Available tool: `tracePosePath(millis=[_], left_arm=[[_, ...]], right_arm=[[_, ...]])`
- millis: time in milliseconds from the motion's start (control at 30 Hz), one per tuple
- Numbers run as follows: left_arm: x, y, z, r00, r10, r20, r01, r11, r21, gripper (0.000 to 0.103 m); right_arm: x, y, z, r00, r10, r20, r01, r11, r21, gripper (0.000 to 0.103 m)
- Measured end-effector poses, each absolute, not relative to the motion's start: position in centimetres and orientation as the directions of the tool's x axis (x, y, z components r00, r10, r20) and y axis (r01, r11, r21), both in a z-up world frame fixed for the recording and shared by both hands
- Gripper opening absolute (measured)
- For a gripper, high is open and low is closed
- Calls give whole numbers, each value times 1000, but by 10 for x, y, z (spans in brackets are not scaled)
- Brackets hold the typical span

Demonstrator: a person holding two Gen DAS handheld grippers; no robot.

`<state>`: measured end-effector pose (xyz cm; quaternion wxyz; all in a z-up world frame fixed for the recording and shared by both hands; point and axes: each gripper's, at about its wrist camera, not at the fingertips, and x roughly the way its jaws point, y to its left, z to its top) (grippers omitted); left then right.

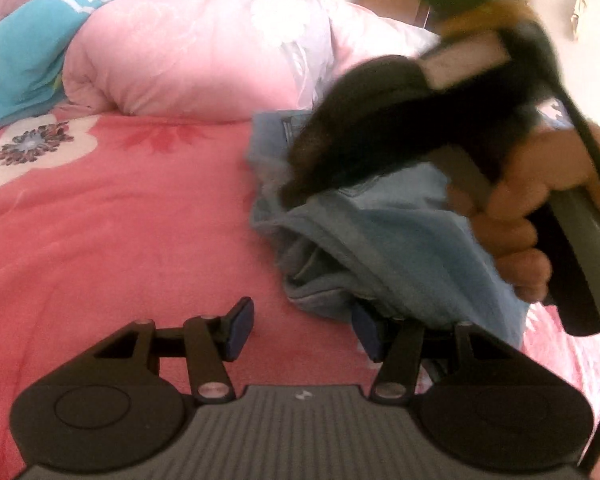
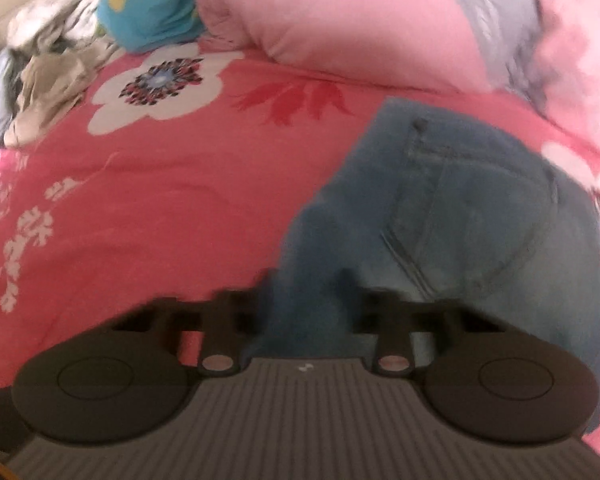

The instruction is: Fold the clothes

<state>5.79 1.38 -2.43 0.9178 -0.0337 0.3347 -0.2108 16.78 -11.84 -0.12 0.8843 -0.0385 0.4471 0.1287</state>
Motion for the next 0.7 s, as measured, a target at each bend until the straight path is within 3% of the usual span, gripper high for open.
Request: tracePosePath(millis=[200,333,700], left_arm=[[53,14,-22,718,-410,-563,359,911,-205,56],[49,16,-17,744,-426,-514,359,904,-231,63],[47,30,-8,762,-498,-415,380,862,-336,65]], right_arm=[[131,-159,26,692,186,-698,-192,979,71,3],[100,-199,43,748,182,-638,-118,983,143,2],[-3,-257,53,818,203,-539,-41,954,297,2]])
